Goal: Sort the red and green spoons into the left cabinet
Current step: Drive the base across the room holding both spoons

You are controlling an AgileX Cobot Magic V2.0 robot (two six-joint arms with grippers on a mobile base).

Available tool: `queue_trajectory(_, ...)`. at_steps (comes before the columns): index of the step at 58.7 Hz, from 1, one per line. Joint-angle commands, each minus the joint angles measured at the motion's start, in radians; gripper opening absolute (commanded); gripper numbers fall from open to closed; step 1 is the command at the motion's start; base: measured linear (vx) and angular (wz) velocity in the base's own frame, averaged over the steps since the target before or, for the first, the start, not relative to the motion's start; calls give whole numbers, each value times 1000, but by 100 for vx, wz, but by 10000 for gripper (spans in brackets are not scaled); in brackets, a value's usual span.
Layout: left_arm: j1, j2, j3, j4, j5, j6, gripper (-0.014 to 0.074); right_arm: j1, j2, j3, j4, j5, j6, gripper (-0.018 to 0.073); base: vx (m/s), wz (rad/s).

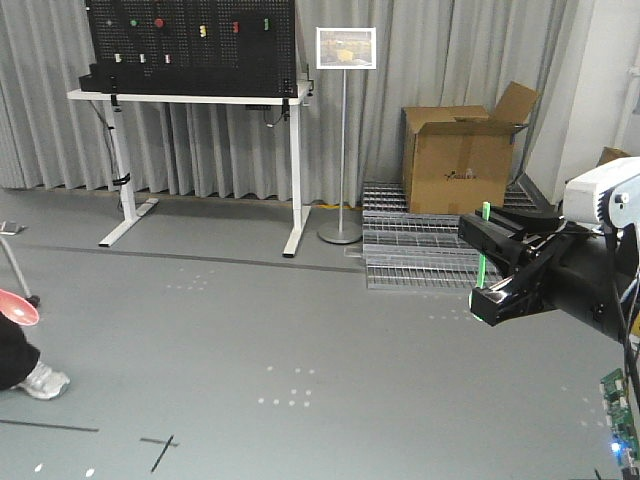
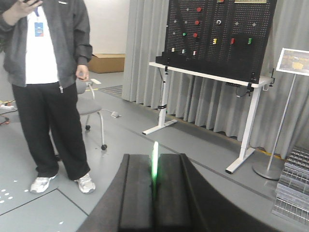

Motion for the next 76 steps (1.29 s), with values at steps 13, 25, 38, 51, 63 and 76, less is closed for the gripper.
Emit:
queue_trajectory(13,-2,-18,-23,-16,-67,-6,10,-2,-32,-30,30,-43,-2,-9,55,-6)
queue_trajectory(25,-2,-18,-23,-16,-67,-6,10,-2,-32,-30,30,-43,-2,-9,55,-6)
queue_trajectory(38,-2,-18,-23,-16,-67,-6,10,-2,-32,-30,30,-42,-2,-9,55,-7)
queue_trajectory(51,-2,-18,-23,-16,-67,-6,10,-2,-32,-30,30,-43,-2,-9,55,-12)
queue_trajectory(63,-2,-18,-23,-16,-67,-6,10,-2,-32,-30,30,-43,-2,-9,54,-11)
queue_trajectory(76,-2,-18,-23,-16,-67,-6,10,-2,-32,-30,30,-43,-2,-9,54,-6)
